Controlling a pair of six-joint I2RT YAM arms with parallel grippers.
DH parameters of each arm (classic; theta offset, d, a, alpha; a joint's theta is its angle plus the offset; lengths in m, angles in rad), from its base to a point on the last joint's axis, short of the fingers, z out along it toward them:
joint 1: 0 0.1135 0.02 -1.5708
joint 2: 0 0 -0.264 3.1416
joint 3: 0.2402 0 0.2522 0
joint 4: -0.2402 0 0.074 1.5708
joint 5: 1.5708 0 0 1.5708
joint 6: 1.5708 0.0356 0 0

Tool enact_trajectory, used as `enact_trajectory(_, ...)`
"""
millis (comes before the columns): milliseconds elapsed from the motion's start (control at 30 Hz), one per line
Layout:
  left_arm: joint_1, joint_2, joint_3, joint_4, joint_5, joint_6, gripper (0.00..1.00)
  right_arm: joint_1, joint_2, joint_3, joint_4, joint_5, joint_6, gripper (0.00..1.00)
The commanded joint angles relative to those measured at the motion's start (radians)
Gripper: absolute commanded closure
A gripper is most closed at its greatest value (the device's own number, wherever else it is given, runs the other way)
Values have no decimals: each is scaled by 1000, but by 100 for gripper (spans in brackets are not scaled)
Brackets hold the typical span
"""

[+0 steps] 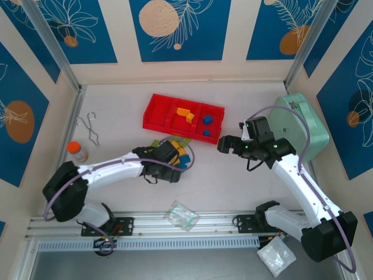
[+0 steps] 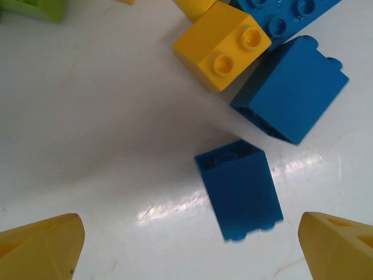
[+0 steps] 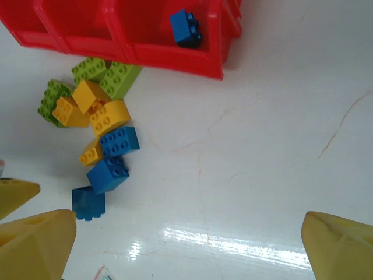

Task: Sort the legos into containers by color
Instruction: Pick up the lego from the middle-left of the table.

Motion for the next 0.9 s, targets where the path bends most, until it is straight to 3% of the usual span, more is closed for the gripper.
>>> enact_trajectory(0,-6,67,36,60,-7,22,10,-6,-4,-23,1,-56,9,1)
enact_trajectory(233,-6,180,80,75,25,22,31,-5,-4,-28,-3,-48,7,1)
enact_trajectory(433,-6,204,67,89,25,11,41,-5,-5,-29,-15,-27,3,1)
enact_trajectory(600,-6,188,43,94,31,0,48,-9,-7,-25,-18,-12,1,1)
enact_trajectory(867,-6,58,40,39,26,-8,69,-12,-10,-5,-21,8,3,1)
